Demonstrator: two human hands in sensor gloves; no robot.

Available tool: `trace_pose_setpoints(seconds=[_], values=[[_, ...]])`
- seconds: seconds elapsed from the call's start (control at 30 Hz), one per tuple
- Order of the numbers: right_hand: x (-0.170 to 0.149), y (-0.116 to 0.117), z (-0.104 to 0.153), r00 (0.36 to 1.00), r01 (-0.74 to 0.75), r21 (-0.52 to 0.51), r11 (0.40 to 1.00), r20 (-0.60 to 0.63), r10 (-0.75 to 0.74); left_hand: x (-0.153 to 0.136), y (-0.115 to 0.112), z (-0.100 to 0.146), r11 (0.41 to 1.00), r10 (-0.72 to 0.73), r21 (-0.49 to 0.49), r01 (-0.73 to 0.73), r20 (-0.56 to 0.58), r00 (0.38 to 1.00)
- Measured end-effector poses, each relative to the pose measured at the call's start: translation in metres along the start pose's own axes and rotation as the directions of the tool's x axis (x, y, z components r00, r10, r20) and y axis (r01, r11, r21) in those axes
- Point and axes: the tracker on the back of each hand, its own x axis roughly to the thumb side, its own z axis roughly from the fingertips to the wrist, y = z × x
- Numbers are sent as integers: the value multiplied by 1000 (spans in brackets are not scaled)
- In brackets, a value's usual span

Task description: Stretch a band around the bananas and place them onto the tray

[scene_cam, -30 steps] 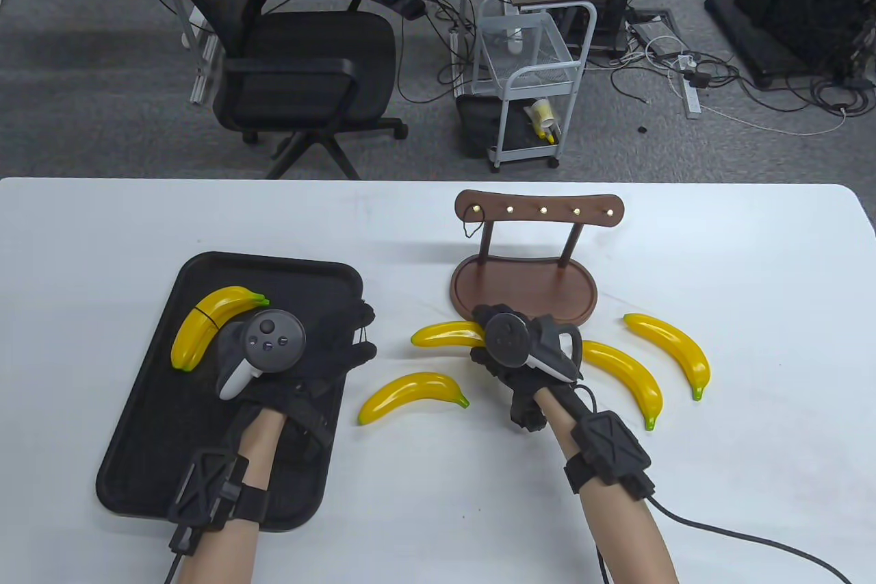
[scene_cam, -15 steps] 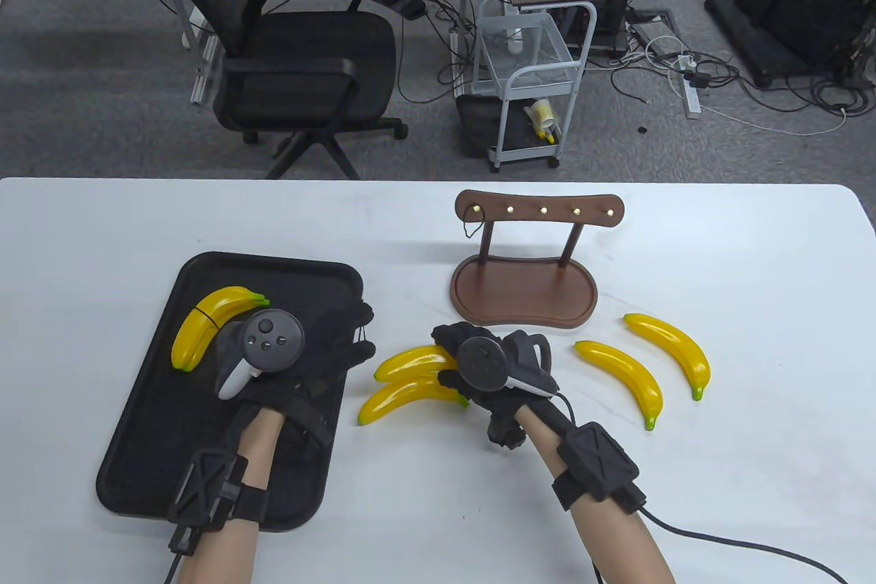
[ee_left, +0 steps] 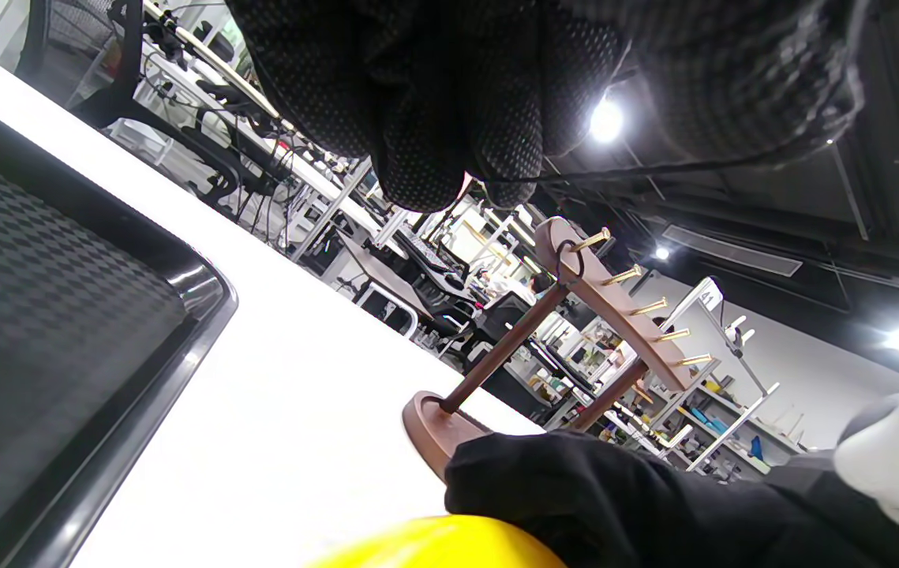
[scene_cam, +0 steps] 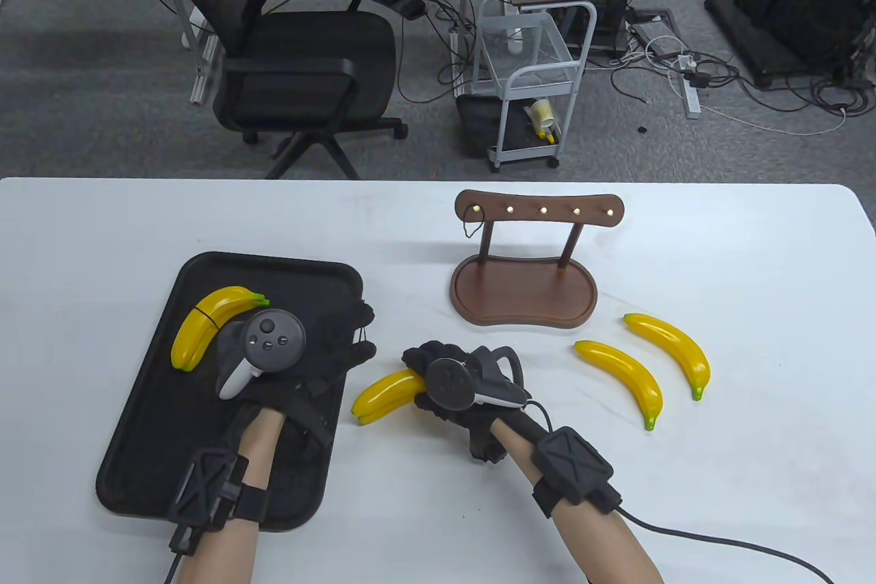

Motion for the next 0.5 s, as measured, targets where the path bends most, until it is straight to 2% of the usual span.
trace_pose_setpoints(seconds=[0.2, 0.5], values=[[-4, 6, -7, 999, 47, 54, 997, -19, -46, 0, 0, 0, 1000, 2, 4, -2, 5, 1000], [-4, 16, -12, 998, -8, 76, 997, -56, 12, 0, 1, 0, 1000, 3, 7, -3, 9, 1000]])
